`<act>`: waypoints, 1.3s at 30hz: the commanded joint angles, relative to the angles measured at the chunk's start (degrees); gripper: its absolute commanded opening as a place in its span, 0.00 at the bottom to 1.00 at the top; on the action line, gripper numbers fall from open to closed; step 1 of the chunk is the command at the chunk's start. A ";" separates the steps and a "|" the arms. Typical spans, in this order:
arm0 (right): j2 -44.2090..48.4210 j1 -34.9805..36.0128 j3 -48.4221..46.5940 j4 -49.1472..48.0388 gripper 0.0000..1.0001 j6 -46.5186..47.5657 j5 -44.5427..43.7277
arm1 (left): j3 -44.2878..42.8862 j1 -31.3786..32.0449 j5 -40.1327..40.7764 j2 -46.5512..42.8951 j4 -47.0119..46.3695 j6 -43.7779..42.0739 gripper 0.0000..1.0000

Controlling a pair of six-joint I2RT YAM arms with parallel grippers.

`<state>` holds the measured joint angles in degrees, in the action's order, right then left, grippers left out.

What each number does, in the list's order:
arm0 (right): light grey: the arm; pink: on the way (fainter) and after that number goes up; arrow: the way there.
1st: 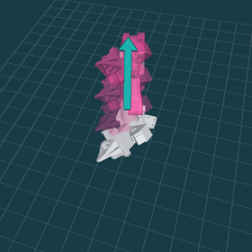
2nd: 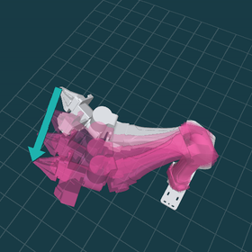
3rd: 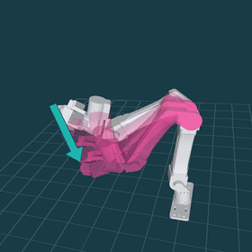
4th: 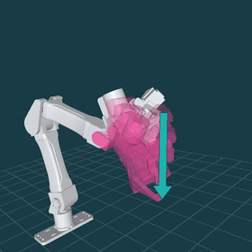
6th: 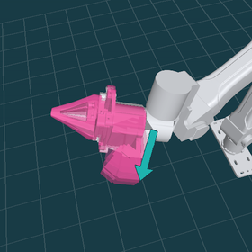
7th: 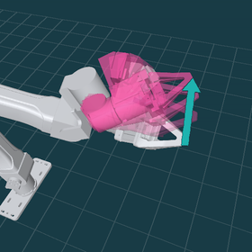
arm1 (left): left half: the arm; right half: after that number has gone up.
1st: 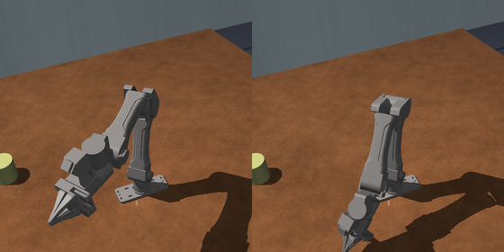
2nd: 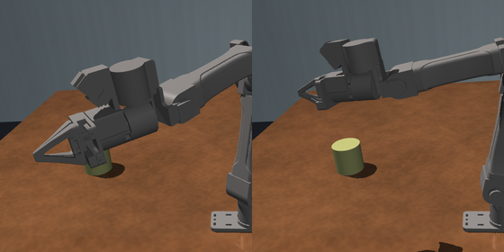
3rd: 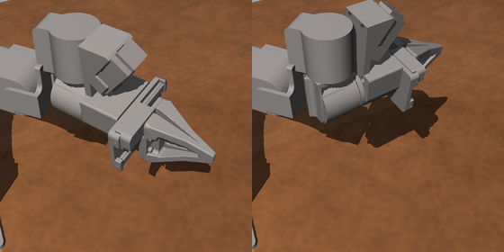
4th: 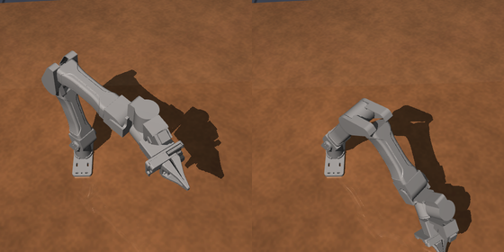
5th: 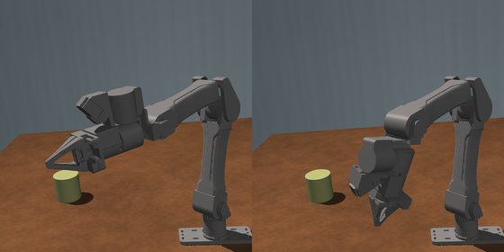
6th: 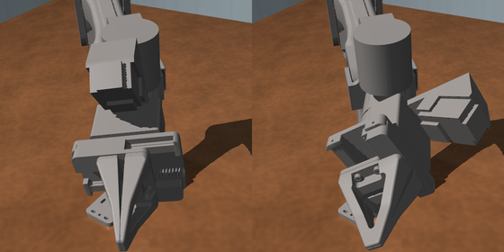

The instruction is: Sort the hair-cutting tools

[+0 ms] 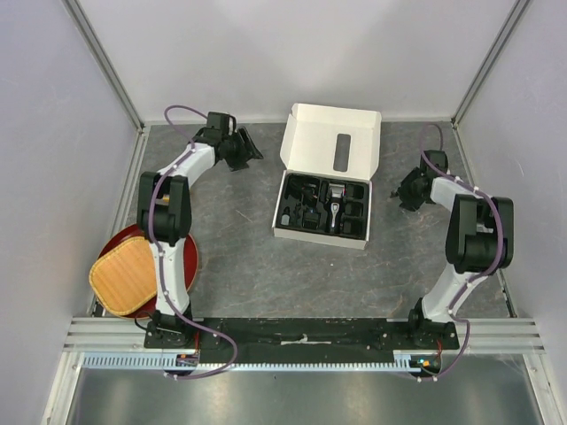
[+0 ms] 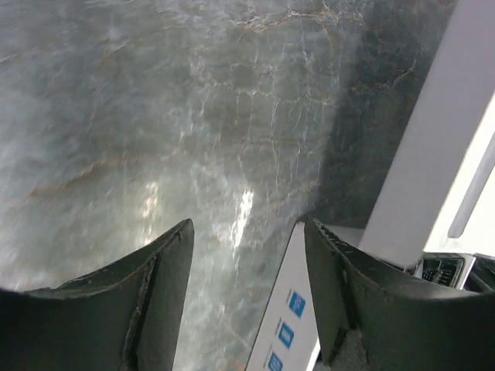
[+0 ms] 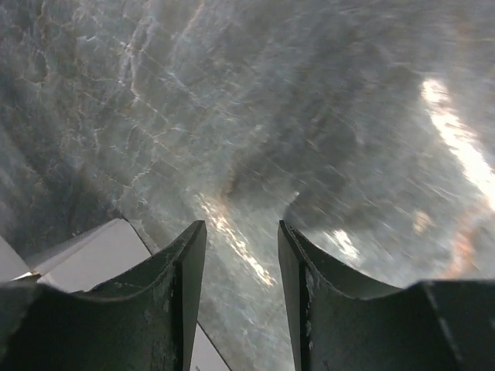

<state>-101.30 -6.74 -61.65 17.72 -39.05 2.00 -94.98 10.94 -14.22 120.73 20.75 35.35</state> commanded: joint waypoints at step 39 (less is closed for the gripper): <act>-6.81 1.03 -12.09 -19.82 0.52 -1.21 32.98 | -3.56 2.59 -34.65 9.18 -31.38 0.59 0.65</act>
<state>-112.51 -6.44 -74.56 1.34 -39.40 31.16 -100.55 12.62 -45.25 137.91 -4.71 35.33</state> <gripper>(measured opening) 0.517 0.655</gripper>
